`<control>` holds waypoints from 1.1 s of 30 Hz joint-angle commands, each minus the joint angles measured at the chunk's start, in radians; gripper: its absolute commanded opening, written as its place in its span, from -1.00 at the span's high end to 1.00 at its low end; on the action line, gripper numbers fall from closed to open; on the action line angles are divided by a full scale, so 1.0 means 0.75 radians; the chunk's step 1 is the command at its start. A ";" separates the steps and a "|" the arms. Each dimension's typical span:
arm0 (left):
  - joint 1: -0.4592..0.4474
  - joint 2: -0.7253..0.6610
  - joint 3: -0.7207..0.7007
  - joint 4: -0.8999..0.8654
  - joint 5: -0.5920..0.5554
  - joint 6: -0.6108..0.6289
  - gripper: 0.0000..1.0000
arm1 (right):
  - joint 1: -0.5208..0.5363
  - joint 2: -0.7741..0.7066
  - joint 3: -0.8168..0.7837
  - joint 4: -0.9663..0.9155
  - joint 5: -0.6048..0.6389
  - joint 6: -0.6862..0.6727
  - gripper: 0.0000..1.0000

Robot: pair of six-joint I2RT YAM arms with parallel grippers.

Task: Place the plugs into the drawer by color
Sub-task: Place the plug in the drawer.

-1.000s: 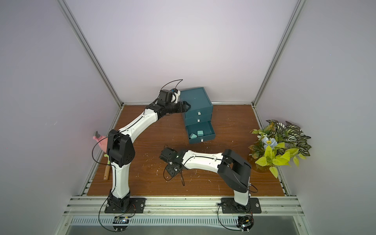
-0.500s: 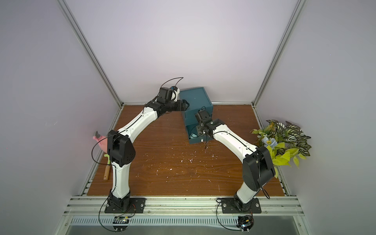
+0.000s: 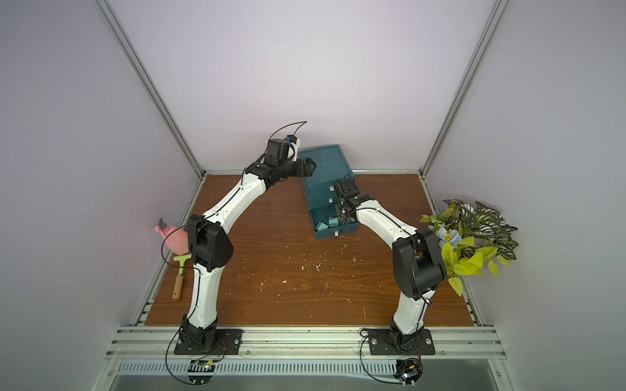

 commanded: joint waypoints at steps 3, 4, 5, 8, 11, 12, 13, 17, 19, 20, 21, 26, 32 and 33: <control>0.016 0.029 0.008 -0.014 0.000 0.010 -0.81 | 0.001 -0.059 -0.081 0.150 0.045 0.023 0.09; 0.016 0.029 0.001 -0.015 -0.001 0.010 -0.81 | 0.001 -0.067 -0.105 0.177 0.046 0.026 0.09; 0.016 0.026 -0.007 -0.014 -0.004 0.010 -0.81 | -0.001 -0.072 -0.124 0.200 0.047 0.030 0.09; 0.016 0.016 -0.030 -0.015 -0.012 0.013 -0.81 | -0.004 -0.068 -0.151 0.234 0.043 0.032 0.09; 0.016 0.010 -0.042 -0.015 -0.016 0.018 -0.81 | -0.009 -0.043 -0.154 0.237 0.038 0.031 0.08; 0.016 0.009 -0.045 -0.015 -0.016 0.017 -0.81 | -0.009 -0.037 -0.155 0.236 0.038 0.032 0.08; 0.016 0.007 -0.049 -0.014 -0.016 0.015 -0.81 | -0.010 -0.031 -0.158 0.238 0.037 0.032 0.08; 0.018 0.001 -0.066 -0.014 -0.017 0.019 -0.80 | -0.016 -0.016 -0.174 0.253 0.029 0.033 0.07; 0.018 -0.002 -0.079 -0.013 -0.018 0.020 -0.80 | -0.017 -0.009 -0.178 0.256 0.026 0.034 0.06; 0.018 -0.002 -0.083 -0.014 -0.020 0.020 -0.81 | -0.018 -0.007 -0.180 0.255 0.021 0.035 0.06; 0.018 -0.004 -0.086 -0.014 -0.020 0.020 -0.80 | -0.020 -0.007 -0.182 0.255 0.016 0.035 0.05; 0.018 -0.001 -0.086 -0.014 -0.019 0.017 -0.80 | -0.030 -0.013 -0.198 0.257 -0.006 0.033 0.02; 0.018 0.000 -0.086 -0.015 -0.011 0.014 -0.80 | -0.063 -0.019 -0.223 0.264 -0.079 0.035 -0.11; 0.018 0.000 -0.086 -0.013 -0.011 0.015 -0.80 | -0.069 -0.022 -0.225 0.263 -0.091 0.037 -0.13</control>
